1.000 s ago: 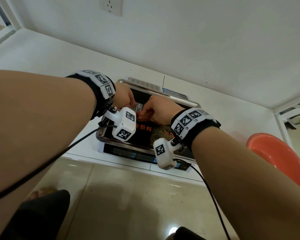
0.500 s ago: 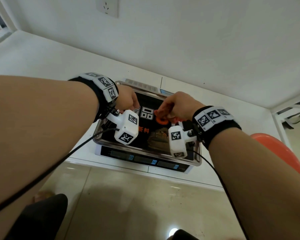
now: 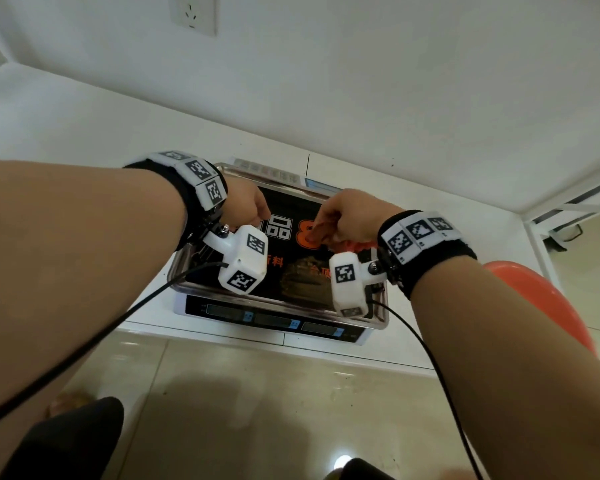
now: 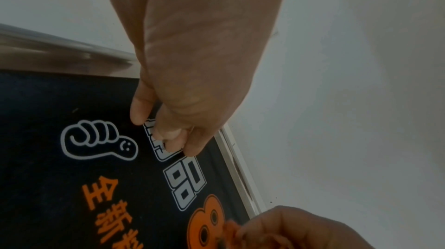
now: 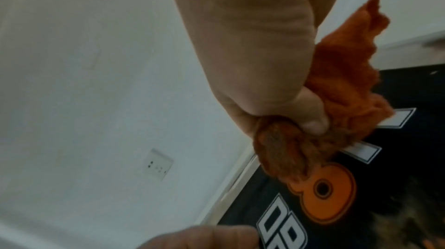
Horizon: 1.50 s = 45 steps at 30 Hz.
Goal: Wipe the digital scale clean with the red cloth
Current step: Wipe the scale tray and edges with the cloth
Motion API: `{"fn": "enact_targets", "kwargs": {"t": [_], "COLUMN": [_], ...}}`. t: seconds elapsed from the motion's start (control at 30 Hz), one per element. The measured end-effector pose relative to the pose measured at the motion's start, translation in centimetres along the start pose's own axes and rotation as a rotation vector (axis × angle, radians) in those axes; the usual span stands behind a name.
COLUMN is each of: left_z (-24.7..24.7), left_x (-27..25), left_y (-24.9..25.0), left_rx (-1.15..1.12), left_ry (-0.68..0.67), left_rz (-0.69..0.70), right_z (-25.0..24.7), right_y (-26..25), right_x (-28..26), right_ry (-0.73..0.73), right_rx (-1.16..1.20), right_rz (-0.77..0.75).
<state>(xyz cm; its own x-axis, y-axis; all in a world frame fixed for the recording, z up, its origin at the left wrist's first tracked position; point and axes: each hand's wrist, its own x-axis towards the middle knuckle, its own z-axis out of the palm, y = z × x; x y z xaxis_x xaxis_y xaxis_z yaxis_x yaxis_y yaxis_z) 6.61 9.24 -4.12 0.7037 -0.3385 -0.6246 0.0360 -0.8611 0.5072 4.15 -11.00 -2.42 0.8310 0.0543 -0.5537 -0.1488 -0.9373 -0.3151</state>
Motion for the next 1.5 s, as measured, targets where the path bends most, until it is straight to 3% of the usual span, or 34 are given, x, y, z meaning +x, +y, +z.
{"fn": "enact_targets", "kwargs": {"t": [0.1, 0.2, 0.43, 0.57, 0.67, 0.77, 0.9, 1.13, 1.27, 1.4, 1.5], "left_z": [0.2, 0.5, 0.5, 0.7, 0.8, 0.9, 1.2, 1.2, 1.6, 1.5, 1.3], "left_x": [0.2, 0.5, 0.1, 0.2, 0.2, 0.1, -0.2, -0.7, -0.2, -0.2, -0.3], "left_y": [0.5, 0.9, 1.4, 1.7, 2.2, 2.7, 3.1, 3.9, 3.7, 4.0, 4.0], "left_rx": [-0.021, 0.039, 0.106, 0.055, 0.139, 0.186, 0.25, 0.337, 0.401, 0.415, 0.415], "left_ry": [-0.015, -0.039, -0.054, -0.025, 0.004, -0.013, -0.009, 0.033, 0.002, -0.014, -0.009], "left_rz": [0.007, 0.012, 0.026, 0.035, 0.059, 0.071, 0.089, 0.113, 0.098, 0.08, 0.082], "right_z": [-0.1, 1.4, 1.8, 0.5, 0.8, 2.1, 1.8, -0.4, 1.0, 0.6, -0.3], "right_y": [0.9, 0.9, -0.3, 0.8, 1.2, 0.2, -0.3, 3.5, 4.0, 3.7, 3.7], "right_x": [0.5, 0.9, -0.4, -0.5, 0.1, 0.0, -0.6, -0.8, -0.5, -0.6, -0.6], "right_ry": [0.136, 0.146, -0.104, 0.064, 0.166, 0.099, -0.011, 0.169, 0.143, -0.048, 0.017], "right_rx": [0.01, -0.096, -0.119, 0.085, 0.073, -0.056, -0.03, 0.348, 0.244, 0.152, 0.321], "right_rz": [0.051, 0.078, 0.007, 0.076, 0.116, 0.081, 0.027, 0.153, 0.18, 0.164, 0.15]}}
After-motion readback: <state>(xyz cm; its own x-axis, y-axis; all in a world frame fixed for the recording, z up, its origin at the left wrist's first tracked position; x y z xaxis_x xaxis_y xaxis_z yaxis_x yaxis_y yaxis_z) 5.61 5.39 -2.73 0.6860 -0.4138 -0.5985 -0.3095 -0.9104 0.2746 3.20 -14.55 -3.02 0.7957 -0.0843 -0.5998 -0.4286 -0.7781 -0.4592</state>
